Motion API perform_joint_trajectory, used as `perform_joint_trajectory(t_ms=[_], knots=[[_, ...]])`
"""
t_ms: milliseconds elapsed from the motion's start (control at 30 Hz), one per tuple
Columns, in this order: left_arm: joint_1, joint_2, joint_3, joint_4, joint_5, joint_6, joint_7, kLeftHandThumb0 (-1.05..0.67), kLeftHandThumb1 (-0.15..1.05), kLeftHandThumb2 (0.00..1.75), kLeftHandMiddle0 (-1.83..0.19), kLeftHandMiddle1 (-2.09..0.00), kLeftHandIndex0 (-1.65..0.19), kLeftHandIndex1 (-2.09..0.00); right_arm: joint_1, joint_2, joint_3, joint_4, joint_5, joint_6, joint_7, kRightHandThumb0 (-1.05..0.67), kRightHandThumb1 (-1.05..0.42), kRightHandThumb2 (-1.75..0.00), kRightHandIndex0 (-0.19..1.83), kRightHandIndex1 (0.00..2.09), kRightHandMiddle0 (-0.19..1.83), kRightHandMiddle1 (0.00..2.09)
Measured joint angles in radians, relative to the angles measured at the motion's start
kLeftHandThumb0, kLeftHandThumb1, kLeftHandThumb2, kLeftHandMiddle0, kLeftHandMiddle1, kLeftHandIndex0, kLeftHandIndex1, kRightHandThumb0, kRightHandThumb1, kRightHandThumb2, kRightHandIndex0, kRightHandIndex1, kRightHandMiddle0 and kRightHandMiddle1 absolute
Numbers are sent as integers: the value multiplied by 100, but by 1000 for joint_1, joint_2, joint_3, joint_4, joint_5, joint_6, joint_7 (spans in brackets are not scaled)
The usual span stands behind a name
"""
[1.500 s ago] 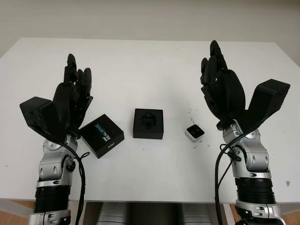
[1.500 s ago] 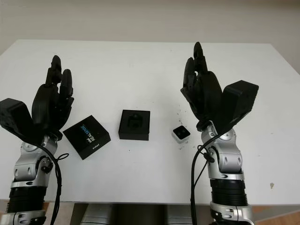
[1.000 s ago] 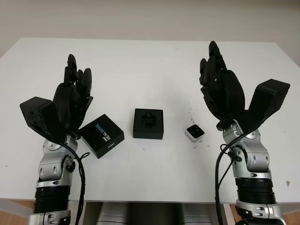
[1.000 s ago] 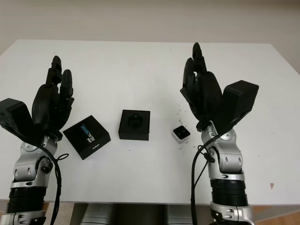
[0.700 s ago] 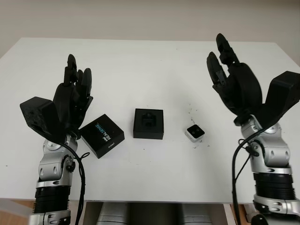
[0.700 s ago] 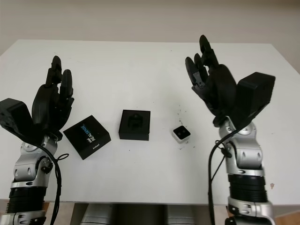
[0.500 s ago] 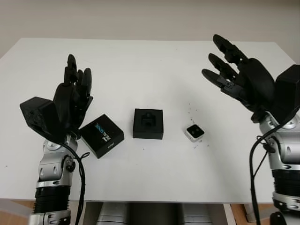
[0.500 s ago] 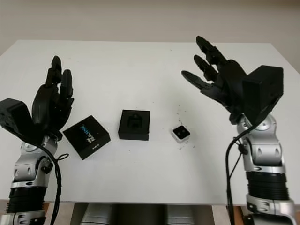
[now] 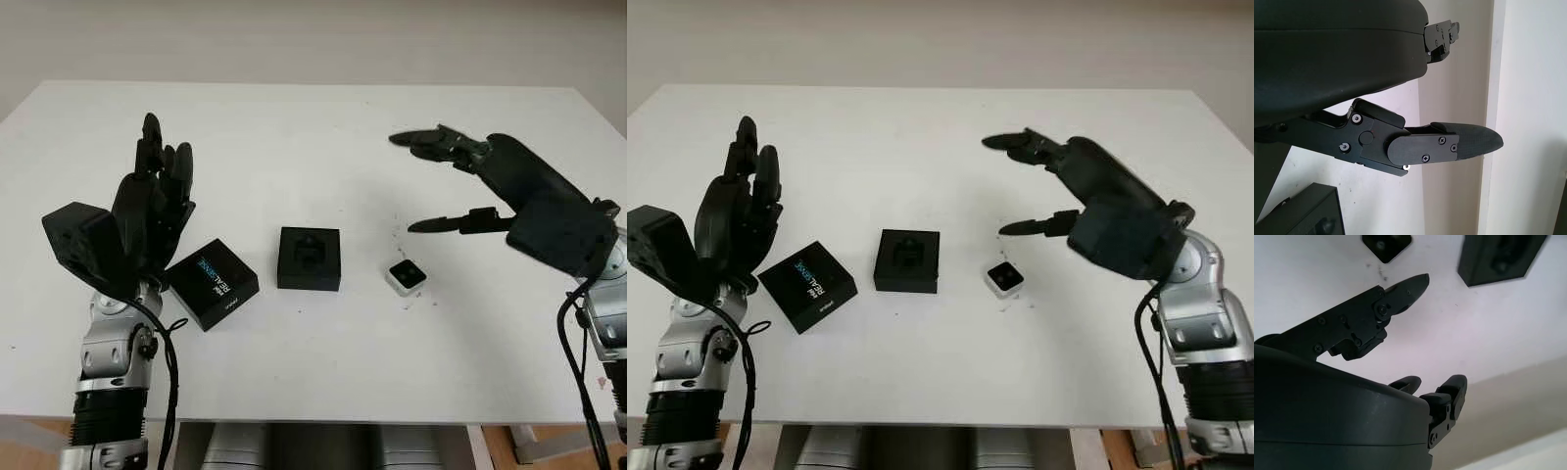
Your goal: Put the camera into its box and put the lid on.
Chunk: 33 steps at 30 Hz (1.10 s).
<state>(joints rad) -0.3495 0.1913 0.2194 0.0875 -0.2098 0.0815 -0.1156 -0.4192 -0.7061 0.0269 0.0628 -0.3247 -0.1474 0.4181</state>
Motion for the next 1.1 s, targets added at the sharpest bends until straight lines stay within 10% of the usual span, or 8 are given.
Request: perform_joint_trajectory(t_ms=[1100], knots=[[1,2,0,-1,0,19,-12,-77,105,45,19,0,19,0,80,-92,39,-66,-115,9,145,-38,-82,-5,42,14,42,26]])
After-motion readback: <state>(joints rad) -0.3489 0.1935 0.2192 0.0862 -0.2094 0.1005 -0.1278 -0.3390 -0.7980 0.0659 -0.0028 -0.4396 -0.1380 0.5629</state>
